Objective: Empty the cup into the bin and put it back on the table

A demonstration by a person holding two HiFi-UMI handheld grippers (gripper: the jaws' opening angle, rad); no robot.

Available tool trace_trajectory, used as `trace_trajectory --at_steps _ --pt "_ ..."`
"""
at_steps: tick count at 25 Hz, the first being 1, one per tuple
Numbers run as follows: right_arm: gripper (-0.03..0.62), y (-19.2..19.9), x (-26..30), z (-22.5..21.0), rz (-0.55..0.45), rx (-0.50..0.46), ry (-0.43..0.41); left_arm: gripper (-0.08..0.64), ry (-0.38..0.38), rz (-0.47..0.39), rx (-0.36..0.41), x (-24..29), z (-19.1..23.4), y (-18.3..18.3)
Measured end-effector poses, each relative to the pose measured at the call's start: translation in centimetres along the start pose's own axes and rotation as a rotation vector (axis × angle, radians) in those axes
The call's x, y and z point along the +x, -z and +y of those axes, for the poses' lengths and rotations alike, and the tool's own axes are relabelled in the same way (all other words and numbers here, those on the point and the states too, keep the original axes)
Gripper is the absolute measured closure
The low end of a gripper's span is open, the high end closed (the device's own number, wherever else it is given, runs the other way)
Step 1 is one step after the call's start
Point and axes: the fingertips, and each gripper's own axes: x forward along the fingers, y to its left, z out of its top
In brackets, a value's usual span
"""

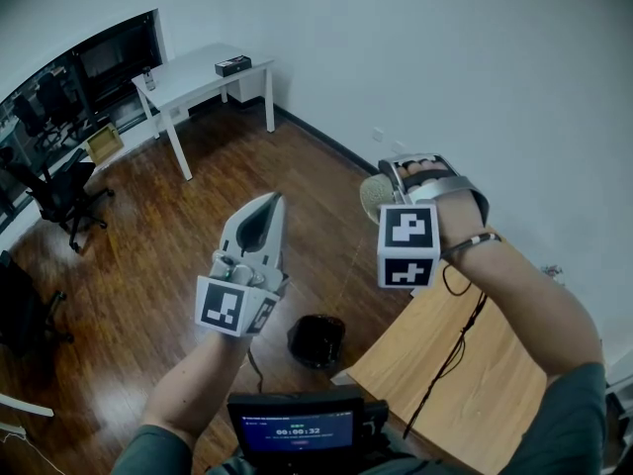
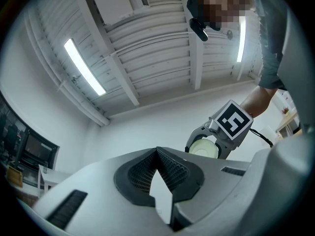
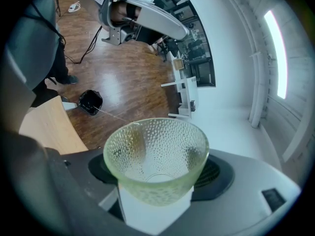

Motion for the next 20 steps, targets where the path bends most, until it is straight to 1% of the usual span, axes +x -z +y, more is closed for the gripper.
trace_trajectory --at_steps 20 --pt "0.193 -0.1 -1.2 -0.1 0.007 -0.029 0.017 0.560 -0.005 0.003 0.001 -0.9 -0.3 -0.4"
